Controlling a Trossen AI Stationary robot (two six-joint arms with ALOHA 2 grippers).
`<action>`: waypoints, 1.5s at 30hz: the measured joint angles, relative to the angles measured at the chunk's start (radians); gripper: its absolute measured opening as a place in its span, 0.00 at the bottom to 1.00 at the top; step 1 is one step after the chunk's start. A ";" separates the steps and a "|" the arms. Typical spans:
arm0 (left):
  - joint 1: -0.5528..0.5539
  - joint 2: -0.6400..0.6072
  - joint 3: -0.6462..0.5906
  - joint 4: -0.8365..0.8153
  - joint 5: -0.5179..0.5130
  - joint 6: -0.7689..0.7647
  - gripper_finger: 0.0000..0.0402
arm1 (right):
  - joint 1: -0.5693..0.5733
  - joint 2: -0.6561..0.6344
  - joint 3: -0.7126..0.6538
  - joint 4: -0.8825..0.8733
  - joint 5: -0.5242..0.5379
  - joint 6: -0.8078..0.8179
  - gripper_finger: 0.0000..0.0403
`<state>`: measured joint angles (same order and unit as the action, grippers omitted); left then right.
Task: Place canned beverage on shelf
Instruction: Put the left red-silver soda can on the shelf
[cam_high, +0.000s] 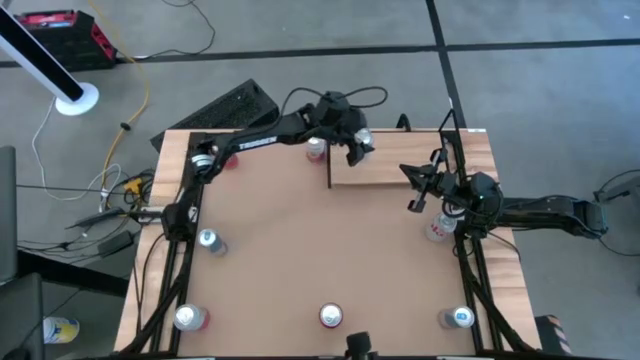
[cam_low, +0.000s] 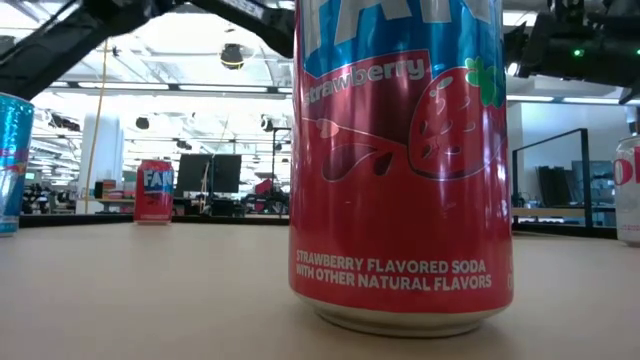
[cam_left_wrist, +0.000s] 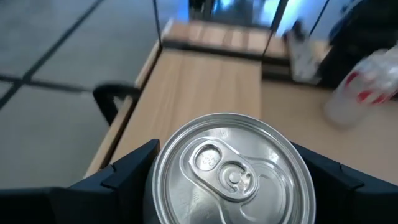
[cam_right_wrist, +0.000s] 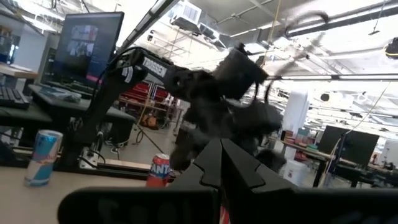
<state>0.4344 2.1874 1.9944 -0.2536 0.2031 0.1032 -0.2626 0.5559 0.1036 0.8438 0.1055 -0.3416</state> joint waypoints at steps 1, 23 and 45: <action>-0.001 0.017 0.011 -0.012 -0.006 0.007 0.69 | 0.000 0.000 0.000 -0.002 0.000 0.000 0.07; -0.009 0.073 0.019 -0.045 -0.052 0.011 0.88 | 0.000 0.000 0.000 0.003 -0.002 0.000 0.07; -0.038 0.070 0.158 -0.176 -0.064 0.049 0.91 | 0.000 0.000 0.000 0.002 -0.003 -0.007 0.07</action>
<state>0.3960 2.2574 2.1523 -0.4301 0.1391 0.1523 -0.2623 0.5560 0.1036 0.8461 0.1028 -0.3485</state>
